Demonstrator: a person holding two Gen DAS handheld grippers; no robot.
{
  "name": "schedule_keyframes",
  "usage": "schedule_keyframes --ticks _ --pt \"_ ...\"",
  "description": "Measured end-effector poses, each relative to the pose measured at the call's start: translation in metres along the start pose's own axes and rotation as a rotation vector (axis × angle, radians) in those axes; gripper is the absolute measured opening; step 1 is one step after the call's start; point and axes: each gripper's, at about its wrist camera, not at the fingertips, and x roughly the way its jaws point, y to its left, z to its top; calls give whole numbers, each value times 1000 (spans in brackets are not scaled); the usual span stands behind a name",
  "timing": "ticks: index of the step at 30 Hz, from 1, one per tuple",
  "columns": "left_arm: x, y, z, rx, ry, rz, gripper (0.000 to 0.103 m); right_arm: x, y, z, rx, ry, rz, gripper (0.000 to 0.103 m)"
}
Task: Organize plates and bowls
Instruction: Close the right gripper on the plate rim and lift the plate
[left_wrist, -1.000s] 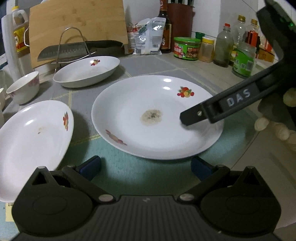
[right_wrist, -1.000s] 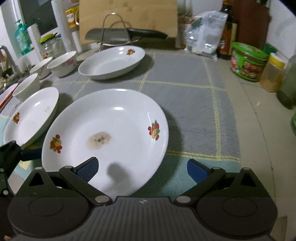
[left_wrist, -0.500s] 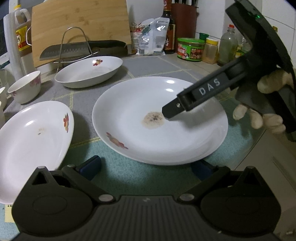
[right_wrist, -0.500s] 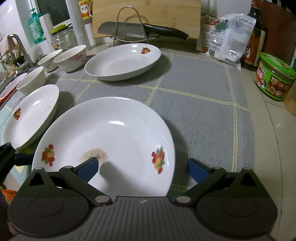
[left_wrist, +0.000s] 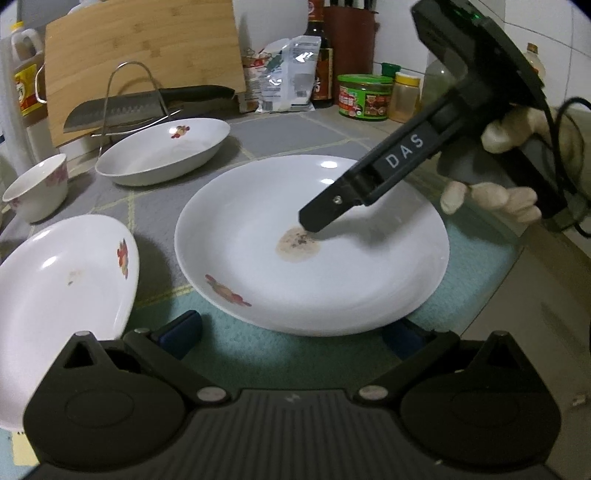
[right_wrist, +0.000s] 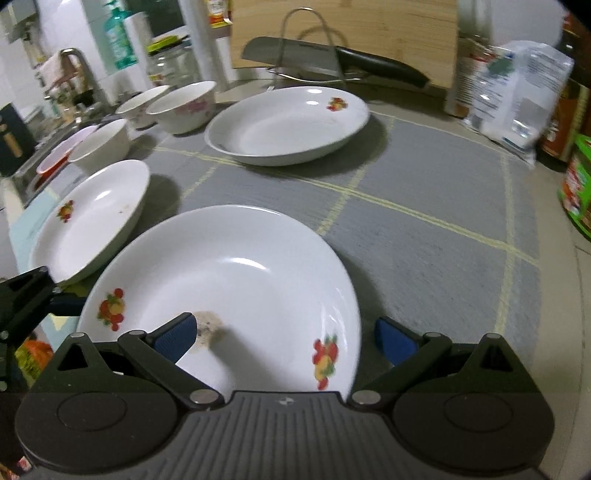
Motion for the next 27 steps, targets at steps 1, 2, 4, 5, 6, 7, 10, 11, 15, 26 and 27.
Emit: schedule_keyframes --ticks 1,2,4,5,6,7,10,11,15,26,27 --pt "0 0 0 13 -4 0 102 1 0 1 -13 2 19 103" --pt "0 -1 0 24 -6 -1 102 2 -1 2 -22 3 31 103" --pt "0 -1 1 37 -7 -5 102 3 -2 5 -39 4 59 103" --pt "0 0 2 42 -8 -8 102 3 -3 6 -46 6 72 103" --pt "0 0 2 49 -9 -11 102 3 -4 7 -51 8 85 103" --pt "0 0 2 54 -9 -14 102 3 -5 8 -54 9 102 103" --pt "1 1 4 67 -10 -26 102 4 -9 11 -64 16 146 103" --pt "1 1 4 69 -10 -30 102 5 -10 12 -67 18 153 103" --pt "0 1 6 78 -8 -38 102 4 -10 14 -79 27 189 103" --pt "0 0 9 112 0 -46 102 3 -12 15 -89 45 227 102" --pt "1 0 10 110 4 -47 102 3 -12 15 -89 44 226 101"
